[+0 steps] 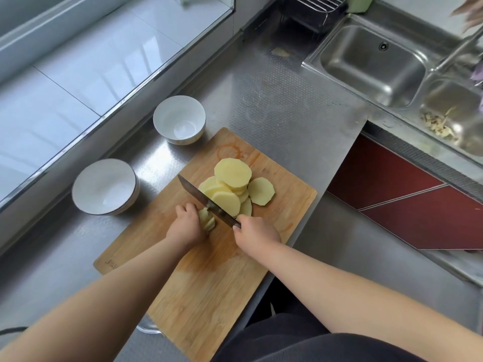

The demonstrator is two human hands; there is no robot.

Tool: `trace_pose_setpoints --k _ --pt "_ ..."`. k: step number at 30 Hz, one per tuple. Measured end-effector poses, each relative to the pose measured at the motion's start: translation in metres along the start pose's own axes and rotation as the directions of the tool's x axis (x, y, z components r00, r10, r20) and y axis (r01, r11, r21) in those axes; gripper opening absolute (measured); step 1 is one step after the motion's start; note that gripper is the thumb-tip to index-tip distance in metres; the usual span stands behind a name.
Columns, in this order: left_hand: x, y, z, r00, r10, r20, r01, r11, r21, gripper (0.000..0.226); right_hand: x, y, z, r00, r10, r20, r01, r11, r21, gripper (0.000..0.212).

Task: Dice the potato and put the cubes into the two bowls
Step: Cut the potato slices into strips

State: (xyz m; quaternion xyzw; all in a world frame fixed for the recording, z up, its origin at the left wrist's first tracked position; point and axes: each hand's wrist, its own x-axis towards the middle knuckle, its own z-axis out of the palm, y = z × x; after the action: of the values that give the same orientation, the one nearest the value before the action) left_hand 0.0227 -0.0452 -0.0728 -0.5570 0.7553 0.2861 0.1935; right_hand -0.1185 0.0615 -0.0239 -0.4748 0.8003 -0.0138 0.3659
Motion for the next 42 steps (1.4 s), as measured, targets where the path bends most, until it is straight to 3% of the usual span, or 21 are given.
trace_pose_setpoints --k 9,12,14,15,18,20,27,34,42 --pt "-0.008 -0.003 0.003 0.996 0.033 -0.081 -0.037 0.998 -0.046 0.067 -0.003 0.004 0.002 1.0 0.016 0.008 -0.016 0.999 0.03 0.029" --pt "-0.01 -0.012 0.003 0.977 0.178 -0.117 -0.157 0.972 0.174 0.085 -0.006 0.003 0.003 1.0 0.018 0.003 -0.018 0.999 0.029 0.031" --pt "-0.009 -0.02 0.001 0.904 0.379 -0.2 -0.295 0.889 0.351 0.094 -0.007 0.001 0.004 1.0 0.018 0.005 -0.018 0.999 0.031 0.032" --pt "-0.009 -0.022 -0.001 0.831 0.501 -0.241 -0.377 0.826 0.419 0.087 -0.008 0.001 0.004 1.0 0.019 0.009 -0.02 0.999 0.035 0.032" --pt "-0.007 -0.028 -0.001 0.595 0.767 -0.239 -0.595 0.62 0.511 0.035 -0.011 -0.001 0.004 0.999 0.03 0.013 -0.03 0.999 0.045 0.03" --pt "-0.004 -0.031 -0.001 0.529 0.828 -0.187 -0.664 0.541 0.515 0.017 -0.013 -0.003 0.004 0.999 0.033 0.009 -0.033 0.998 0.045 0.029" --pt "0.001 -0.04 -0.002 0.616 0.746 -0.255 -0.632 0.661 0.404 0.032 -0.023 -0.008 -0.001 1.0 0.008 -0.021 -0.008 0.999 0.035 0.028" --pt "0.006 -0.046 0.009 0.672 0.694 -0.259 -0.603 0.715 0.353 0.027 -0.031 -0.014 0.0 0.999 -0.044 0.002 0.044 0.999 0.002 0.027" --pt "0.005 -0.048 0.017 0.661 0.671 -0.336 -0.598 0.741 0.305 0.029 -0.025 -0.017 0.003 0.999 -0.002 0.04 0.006 0.995 -0.097 0.024"
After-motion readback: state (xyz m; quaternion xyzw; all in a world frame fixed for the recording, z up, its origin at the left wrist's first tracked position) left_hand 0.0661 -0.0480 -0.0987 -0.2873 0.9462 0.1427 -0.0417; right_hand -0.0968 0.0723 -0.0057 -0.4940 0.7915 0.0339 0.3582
